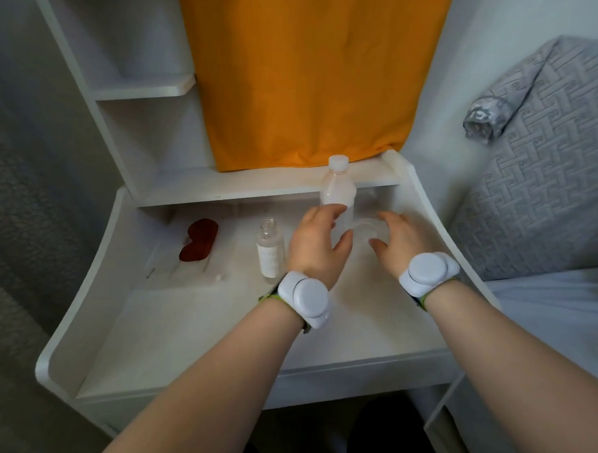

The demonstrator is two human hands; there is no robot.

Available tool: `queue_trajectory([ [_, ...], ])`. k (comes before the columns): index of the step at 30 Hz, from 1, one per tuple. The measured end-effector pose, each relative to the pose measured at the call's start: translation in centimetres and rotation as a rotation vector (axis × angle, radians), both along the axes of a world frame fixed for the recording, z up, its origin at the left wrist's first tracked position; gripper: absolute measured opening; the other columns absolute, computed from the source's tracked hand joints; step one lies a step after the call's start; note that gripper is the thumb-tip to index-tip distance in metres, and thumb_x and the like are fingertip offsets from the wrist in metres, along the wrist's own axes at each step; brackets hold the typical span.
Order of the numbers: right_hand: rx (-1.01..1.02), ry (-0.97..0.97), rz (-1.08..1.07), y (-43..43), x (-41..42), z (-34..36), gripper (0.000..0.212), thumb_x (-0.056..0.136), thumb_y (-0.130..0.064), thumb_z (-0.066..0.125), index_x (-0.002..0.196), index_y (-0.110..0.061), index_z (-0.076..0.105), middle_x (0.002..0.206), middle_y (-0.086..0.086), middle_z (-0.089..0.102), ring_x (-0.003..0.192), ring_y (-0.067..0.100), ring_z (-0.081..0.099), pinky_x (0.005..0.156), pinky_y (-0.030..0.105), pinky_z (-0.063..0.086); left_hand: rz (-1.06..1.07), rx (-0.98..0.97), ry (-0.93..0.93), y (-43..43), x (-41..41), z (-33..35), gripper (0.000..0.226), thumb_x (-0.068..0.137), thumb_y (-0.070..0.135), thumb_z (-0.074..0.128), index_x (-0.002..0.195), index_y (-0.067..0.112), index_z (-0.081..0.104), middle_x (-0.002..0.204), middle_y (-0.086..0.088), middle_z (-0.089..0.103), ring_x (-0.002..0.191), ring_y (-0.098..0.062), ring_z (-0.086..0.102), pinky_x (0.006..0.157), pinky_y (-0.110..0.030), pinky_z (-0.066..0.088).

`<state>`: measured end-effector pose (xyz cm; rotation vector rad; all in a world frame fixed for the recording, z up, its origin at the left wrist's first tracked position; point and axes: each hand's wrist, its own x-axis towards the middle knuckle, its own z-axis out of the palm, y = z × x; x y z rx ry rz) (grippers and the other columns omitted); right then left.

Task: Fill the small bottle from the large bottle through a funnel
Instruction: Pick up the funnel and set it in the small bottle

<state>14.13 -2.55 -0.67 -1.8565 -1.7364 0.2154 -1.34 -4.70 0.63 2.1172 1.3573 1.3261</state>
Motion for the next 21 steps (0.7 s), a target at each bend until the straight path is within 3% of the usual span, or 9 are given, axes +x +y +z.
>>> queue_trajectory([
  [4,-0.04,0.04,-0.032,0.3,0.5,-0.7,0.05,0.089,-0.016,0.055,0.136,-0.009,0.039,0.13,0.02,0.051,0.116,0.038,0.051,0.092,0.04,0.042,0.055,-0.263,0.163,1.6,1.7,-1.2,0.049,0.091,0.019,0.054,0.137,0.011,0.04,0.133,-0.012,0.05,0.119,-0.027,0.051,0.1,-0.036,0.042],
  [11,-0.057,0.075,-0.028,0.3,1.1,-1.0,0.045,0.089,-0.015,0.055,0.131,-0.006,0.044,0.118,0.02,0.06,0.108,0.038,0.057,0.089,0.041,0.047,0.118,-0.416,0.293,3.2,3.4,-1.5,0.039,0.094,0.018,0.047,0.131,0.004,0.043,0.126,-0.017,0.057,0.116,-0.033,0.054,0.095,-0.038,0.045],
  [16,-0.016,0.119,-0.012,-0.2,1.2,-1.3,0.04,0.088,-0.014,0.056,0.127,-0.007,0.049,0.111,0.017,0.064,0.102,0.036,0.06,0.084,0.037,0.047,0.097,-0.424,0.216,3.3,3.6,-1.9,0.041,0.095,0.016,0.046,0.135,0.011,0.042,0.128,-0.013,0.058,0.118,-0.03,0.054,0.097,-0.035,0.044],
  [21,0.144,0.11,-0.021,-1.3,1.2,-0.5,0.043,0.088,-0.028,0.055,0.129,-0.017,0.049,0.112,0.012,0.057,0.094,0.033,0.059,0.079,0.038,0.05,0.097,-0.359,-0.036,2.8,3.3,-1.6,0.029,0.092,0.018,0.05,0.121,0.017,0.054,0.098,-0.004,0.064,0.092,-0.025,0.064,0.084,-0.036,0.052],
])
